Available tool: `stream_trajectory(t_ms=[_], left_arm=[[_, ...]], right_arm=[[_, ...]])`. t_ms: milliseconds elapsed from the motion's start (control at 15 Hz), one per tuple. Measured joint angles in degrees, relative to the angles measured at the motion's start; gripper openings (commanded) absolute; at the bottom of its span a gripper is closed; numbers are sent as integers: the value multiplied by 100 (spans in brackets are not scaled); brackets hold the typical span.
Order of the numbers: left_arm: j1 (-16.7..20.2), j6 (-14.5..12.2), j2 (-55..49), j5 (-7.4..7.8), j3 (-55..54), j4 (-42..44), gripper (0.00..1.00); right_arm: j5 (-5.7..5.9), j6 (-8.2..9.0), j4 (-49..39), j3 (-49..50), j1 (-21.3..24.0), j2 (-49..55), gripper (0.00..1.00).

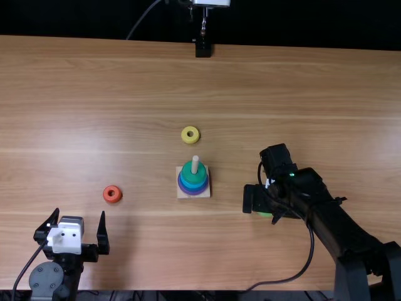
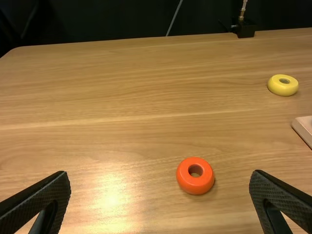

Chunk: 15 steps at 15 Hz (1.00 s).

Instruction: Build the Hanoi tower: stack the rings onto the peg from bottom to top in this color order: purple, dark blue, light blue, dark green, light green, yellow, orange.

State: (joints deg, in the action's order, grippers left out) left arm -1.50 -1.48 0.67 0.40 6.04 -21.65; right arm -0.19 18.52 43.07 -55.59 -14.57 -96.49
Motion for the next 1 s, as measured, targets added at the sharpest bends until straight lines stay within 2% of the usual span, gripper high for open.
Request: stream_trajectory(t_ms=[133, 267, 533, 800, 1000], left_arm=[[-2, -2, 0, 0, 0, -2, 100], [0, 0, 0, 0, 0, -2, 100], [-2, 0, 0, 2, 0, 0, 100], [0, -2, 0, 0, 0, -2, 100], [0, 0, 0, 0, 0, 0, 100]], right_arm=[[0, 2, 61, 0, 0, -2, 97], [2, 7, 221, 0, 0, -9, 68], [0, 7, 225, 2, -2, -11, 42], [0, 2, 216, 0, -2, -11, 7], [2, -131, 168, 0, -2, -11, 4]])
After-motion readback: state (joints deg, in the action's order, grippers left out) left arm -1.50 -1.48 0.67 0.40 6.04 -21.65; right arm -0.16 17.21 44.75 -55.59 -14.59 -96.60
